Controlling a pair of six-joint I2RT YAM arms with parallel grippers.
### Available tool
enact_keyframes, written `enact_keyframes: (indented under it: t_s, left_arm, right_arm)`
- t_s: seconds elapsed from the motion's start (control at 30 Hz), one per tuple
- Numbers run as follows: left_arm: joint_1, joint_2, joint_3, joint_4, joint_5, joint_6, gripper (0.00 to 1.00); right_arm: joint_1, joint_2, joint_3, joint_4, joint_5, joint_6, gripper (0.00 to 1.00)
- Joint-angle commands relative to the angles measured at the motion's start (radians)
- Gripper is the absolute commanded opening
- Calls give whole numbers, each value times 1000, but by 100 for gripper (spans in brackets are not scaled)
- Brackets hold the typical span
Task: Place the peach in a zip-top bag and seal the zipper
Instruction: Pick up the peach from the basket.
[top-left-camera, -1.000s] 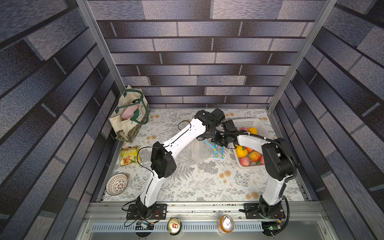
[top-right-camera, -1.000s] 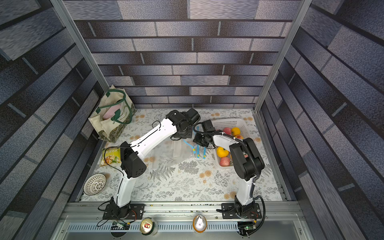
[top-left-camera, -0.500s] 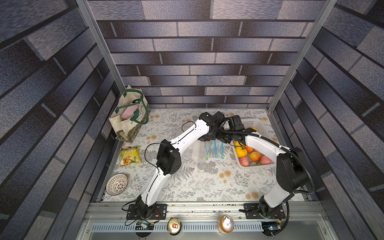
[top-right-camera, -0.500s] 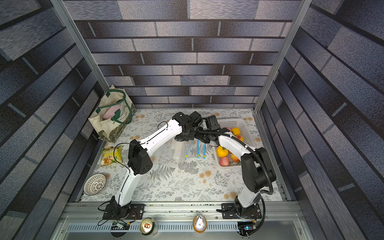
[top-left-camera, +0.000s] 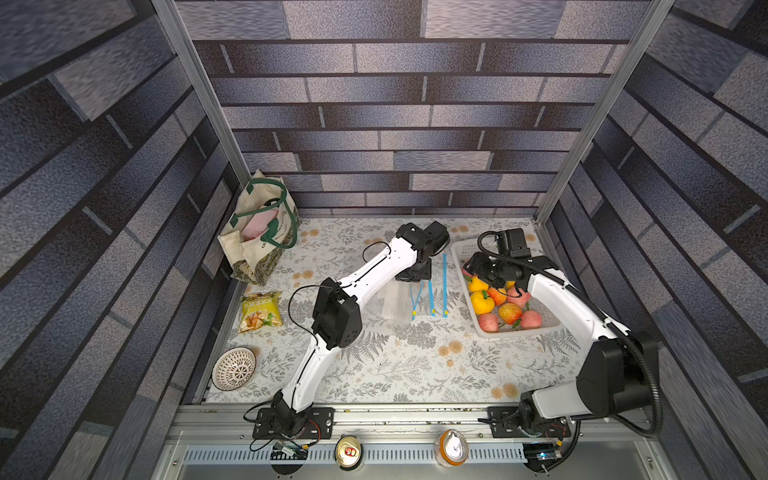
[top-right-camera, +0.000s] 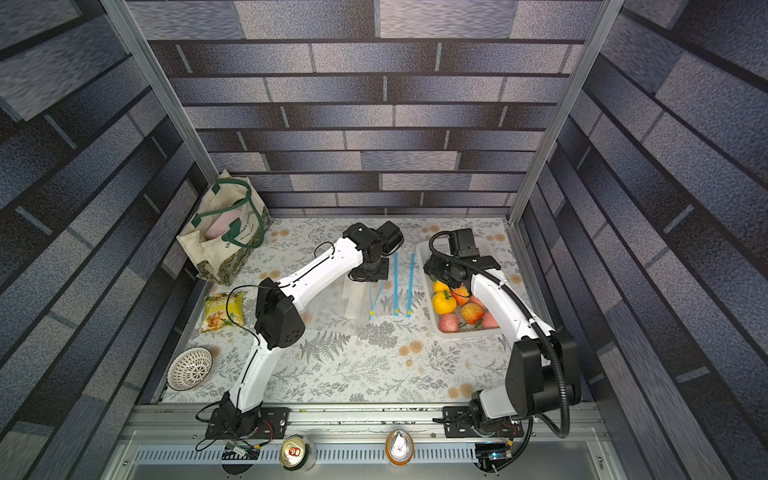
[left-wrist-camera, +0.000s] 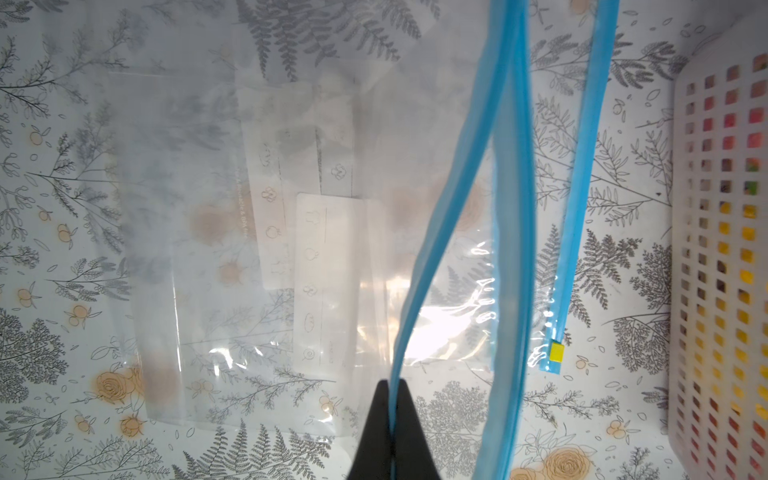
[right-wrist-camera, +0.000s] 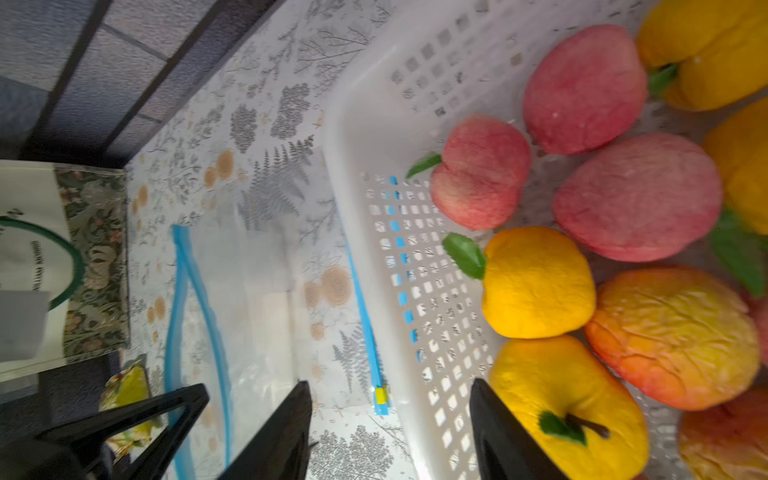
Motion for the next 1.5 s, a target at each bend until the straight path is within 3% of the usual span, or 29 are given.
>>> enact_keyframes:
  t_s: [0.0, 0.37, 0.93, 1.13, 1.47]
  left_arm:
    - [9, -8, 31, -6, 20, 25, 0]
    - [11, -8, 40, -11, 24, 39, 0]
    - [9, -15, 36, -14, 27, 44, 0]
    - [8, -17, 35, -9, 36, 47, 0]
    - [20, -23, 44, 7, 71, 74, 0]
  right_arm:
    - [-3, 20, 18, -130, 112, -76, 66]
    - [-22, 162, 87, -144, 183, -139, 70]
    - [-55, 351, 139, -85, 113, -179, 66]
    - [-56, 312, 147, -99, 81, -184, 55]
    - [-55, 89, 119, -183, 107, -187, 55]
